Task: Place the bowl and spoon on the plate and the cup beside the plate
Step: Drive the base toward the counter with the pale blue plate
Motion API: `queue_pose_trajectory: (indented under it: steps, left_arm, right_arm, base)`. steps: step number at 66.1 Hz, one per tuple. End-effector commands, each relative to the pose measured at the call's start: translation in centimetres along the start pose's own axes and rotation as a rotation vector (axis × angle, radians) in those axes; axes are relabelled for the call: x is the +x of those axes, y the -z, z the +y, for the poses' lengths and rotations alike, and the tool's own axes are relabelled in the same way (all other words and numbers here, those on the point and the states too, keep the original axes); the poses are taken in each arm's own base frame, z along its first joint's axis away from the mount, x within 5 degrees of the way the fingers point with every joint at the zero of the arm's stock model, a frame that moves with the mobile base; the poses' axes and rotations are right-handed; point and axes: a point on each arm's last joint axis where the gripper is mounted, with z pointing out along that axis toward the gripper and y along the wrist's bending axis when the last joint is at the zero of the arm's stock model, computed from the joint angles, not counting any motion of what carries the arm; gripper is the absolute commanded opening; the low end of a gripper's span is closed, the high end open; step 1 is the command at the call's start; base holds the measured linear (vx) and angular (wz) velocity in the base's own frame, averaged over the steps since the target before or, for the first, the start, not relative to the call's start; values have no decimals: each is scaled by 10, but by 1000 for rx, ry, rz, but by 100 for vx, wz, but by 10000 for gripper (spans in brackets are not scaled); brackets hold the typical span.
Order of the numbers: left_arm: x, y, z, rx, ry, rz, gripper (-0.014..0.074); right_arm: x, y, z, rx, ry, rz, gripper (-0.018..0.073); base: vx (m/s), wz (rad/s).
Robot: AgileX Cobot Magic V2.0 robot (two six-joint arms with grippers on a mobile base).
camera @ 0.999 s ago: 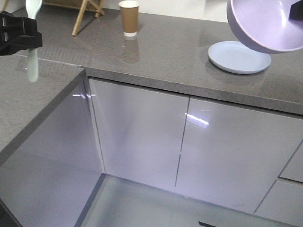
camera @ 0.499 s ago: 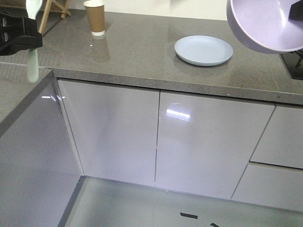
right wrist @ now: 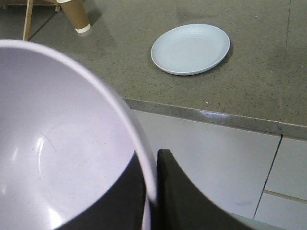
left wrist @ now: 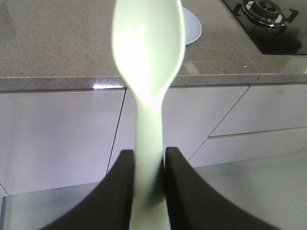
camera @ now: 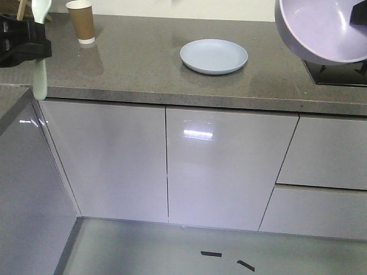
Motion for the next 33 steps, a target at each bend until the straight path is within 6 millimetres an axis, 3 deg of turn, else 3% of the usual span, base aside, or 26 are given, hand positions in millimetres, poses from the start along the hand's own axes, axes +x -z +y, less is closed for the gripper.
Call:
queue_pose_trajectory:
  steps: [1, 33]
  left_arm:
    - [-12, 15, -7, 28, 3, -113, -7]
    - [-12, 15, -7, 28, 3, -113, -7]
  right_arm:
    - [-12, 17, 7, -3, 10, -111, -10]
    - [-12, 17, 7, -3, 10, -111, -10]
  base:
    - [-2, -9]
    - [0, -3]
